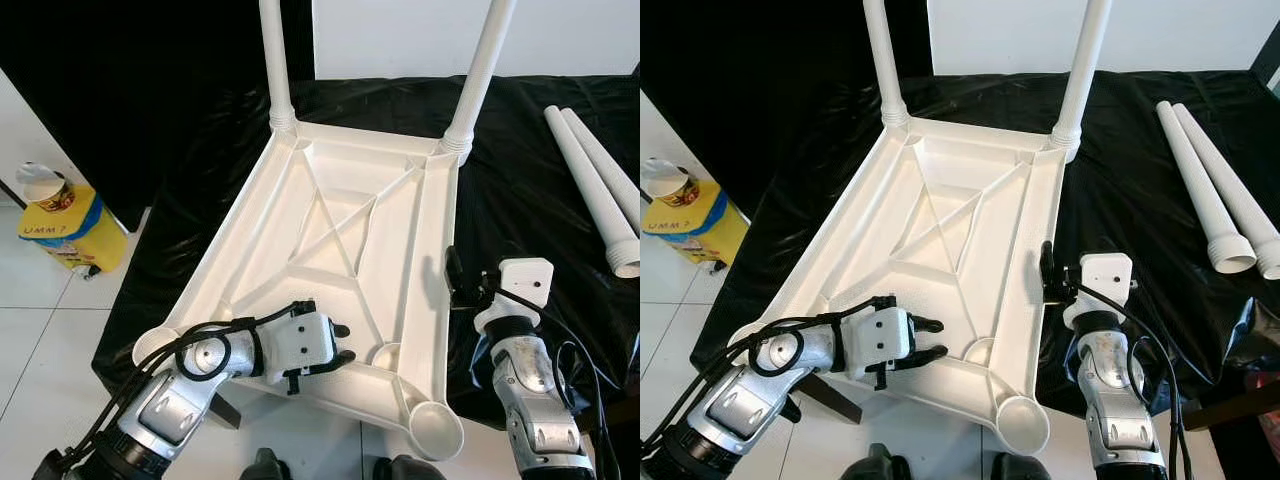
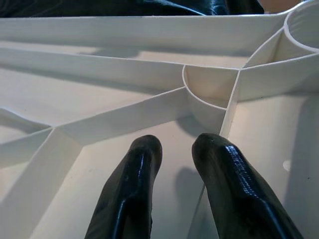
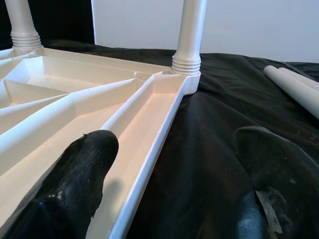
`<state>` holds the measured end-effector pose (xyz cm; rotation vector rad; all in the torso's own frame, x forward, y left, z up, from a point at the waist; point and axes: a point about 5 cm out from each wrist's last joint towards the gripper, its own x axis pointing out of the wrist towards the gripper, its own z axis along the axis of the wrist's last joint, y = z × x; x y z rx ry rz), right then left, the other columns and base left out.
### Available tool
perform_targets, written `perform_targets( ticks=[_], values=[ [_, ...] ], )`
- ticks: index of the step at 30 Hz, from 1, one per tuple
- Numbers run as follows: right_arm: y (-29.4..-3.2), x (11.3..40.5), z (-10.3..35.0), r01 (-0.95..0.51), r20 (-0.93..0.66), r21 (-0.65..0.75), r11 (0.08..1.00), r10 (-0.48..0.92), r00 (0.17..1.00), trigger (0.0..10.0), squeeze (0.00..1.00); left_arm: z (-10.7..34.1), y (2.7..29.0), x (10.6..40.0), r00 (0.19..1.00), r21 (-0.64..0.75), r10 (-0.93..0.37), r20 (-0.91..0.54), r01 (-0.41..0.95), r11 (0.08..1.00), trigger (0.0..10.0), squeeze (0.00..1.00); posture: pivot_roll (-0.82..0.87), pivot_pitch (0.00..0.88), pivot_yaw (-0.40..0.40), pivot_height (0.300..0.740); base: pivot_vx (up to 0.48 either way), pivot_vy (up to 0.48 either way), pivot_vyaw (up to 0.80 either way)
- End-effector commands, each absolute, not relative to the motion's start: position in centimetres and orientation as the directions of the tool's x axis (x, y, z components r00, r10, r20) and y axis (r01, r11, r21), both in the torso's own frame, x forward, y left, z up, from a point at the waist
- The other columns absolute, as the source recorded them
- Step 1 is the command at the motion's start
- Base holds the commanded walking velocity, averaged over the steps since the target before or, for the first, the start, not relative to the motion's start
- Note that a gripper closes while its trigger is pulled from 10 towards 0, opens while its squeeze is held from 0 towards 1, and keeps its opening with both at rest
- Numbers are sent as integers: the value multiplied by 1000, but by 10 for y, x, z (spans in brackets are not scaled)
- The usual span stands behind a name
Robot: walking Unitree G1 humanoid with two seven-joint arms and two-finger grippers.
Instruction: Building children table
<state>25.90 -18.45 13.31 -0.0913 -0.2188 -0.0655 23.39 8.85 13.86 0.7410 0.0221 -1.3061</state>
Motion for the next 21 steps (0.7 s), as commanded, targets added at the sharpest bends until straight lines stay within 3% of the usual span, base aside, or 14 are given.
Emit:
perform_targets(
  ticks=[1,7,10,21],
  values=[
    [-184,257,129,70,198,-81,994,-53,979,10000,0,125,95,232,264,433,-829,-493,901,29,10000,0,26,103,-1,740,0,0,0],
    [-185,257,129,72,196,-83,994,-55,979,10000,0,131,92,234,279,448,-850,-447,892,57,10000,0,22,103,-3,740,0,0,0],
    [-184,257,129,71,191,-83,994,-55,980,10000,0,146,87,231,253,420,-904,-344,903,92,10000,0,25,99,-7,740,0,0,0],
    [-182,258,129,57,187,-86,995,-41,982,10000,0,140,86,216,176,405,-907,-384,914,6,10000,0,31,89,-13,740,0,0,0]
  ],
)
